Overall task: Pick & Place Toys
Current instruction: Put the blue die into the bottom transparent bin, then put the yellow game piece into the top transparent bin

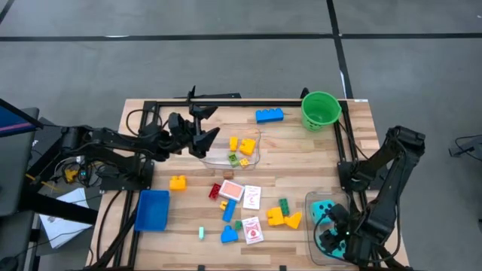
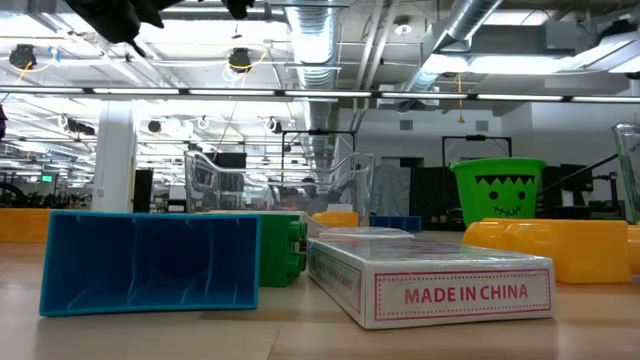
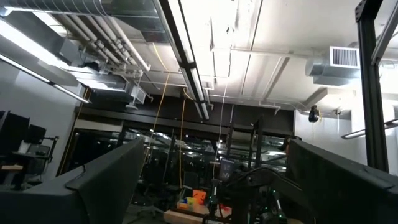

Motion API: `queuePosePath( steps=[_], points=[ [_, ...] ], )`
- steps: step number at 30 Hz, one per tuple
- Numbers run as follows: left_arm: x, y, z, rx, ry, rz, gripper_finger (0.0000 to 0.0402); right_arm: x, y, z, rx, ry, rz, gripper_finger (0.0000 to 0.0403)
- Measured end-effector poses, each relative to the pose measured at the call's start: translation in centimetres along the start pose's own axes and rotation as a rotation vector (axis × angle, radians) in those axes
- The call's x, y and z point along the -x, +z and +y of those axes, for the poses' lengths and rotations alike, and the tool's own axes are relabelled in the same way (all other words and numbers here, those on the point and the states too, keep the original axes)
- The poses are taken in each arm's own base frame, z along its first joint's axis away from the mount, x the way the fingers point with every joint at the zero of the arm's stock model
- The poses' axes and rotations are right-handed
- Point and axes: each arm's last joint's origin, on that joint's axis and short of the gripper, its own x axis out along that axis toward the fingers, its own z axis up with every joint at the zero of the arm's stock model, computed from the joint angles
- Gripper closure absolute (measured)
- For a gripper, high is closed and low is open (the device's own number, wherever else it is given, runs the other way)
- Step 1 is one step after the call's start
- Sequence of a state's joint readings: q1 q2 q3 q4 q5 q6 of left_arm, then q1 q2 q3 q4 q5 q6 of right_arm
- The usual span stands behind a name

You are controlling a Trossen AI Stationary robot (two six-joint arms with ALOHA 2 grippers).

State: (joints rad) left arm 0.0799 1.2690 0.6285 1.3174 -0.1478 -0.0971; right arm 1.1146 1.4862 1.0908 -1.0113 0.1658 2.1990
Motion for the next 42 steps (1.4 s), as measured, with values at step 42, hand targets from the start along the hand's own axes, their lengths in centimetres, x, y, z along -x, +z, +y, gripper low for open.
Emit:
queuePosePath(
  steps=[42],
  points=[
    [0.03, -0.03, 0.01, -0.011, 0.001, 0.001, 0.0010, 0.12, 0.37, -0.54, 0.074, -0.035, -0.056, 0.0019]
  ],
)
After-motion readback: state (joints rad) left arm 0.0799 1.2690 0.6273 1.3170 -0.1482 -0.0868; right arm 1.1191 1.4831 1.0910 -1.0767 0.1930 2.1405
